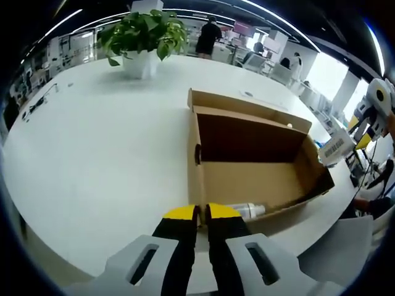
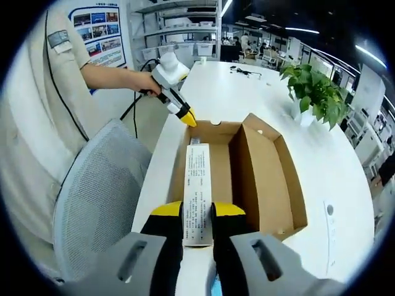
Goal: Operate the shoe box by opening the lid, removing the specified soft item, and placing it in the target area until the item is outside and the box remains undamaged.
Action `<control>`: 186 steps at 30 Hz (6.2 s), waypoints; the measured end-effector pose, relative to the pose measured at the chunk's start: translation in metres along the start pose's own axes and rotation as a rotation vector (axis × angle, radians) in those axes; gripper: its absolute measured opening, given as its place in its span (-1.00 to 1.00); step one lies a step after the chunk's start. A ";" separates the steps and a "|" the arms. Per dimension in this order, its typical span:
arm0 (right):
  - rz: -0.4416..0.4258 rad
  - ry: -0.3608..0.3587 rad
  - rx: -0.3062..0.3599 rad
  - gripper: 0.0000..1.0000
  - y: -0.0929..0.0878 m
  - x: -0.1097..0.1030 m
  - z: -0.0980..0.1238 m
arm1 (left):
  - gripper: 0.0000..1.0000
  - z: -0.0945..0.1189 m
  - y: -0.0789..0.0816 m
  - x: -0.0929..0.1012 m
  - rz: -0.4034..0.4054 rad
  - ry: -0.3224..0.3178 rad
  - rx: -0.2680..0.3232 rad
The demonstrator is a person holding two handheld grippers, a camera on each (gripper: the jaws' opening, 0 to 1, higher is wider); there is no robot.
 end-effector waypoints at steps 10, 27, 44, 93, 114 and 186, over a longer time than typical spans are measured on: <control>0.001 -0.053 -0.001 -0.72 -0.021 0.014 0.035 | -0.94 0.003 -0.001 0.004 0.002 0.003 -0.005; -0.037 -0.146 -0.054 -0.72 -0.067 0.038 0.086 | -0.94 0.005 -0.001 0.009 -0.007 0.011 -0.024; -0.070 -0.224 -0.124 -0.72 -0.112 0.063 0.117 | -0.94 0.004 0.001 0.008 -0.013 0.016 -0.047; -0.158 -0.230 -0.375 -0.71 -0.277 0.123 0.103 | -0.95 0.002 0.004 0.009 -0.026 0.051 -0.085; -0.053 -0.196 -0.560 -0.71 -0.323 0.120 0.092 | -0.94 0.000 0.006 0.010 -0.039 0.058 -0.108; -0.295 -0.432 -0.344 0.14 -0.254 0.033 0.143 | -0.47 0.024 0.046 0.039 -0.367 -0.082 0.020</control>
Point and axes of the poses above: the point that each gripper's makers call its tool centre point, and the gripper's own axes: z roughly backward along the fingers, x roughly to its right, y roughly out of its top, the point moved 5 cm from there along z, roughly backward along the fingers, and after that the axes turned 7 degrees about -x, right-handed, at the moved point
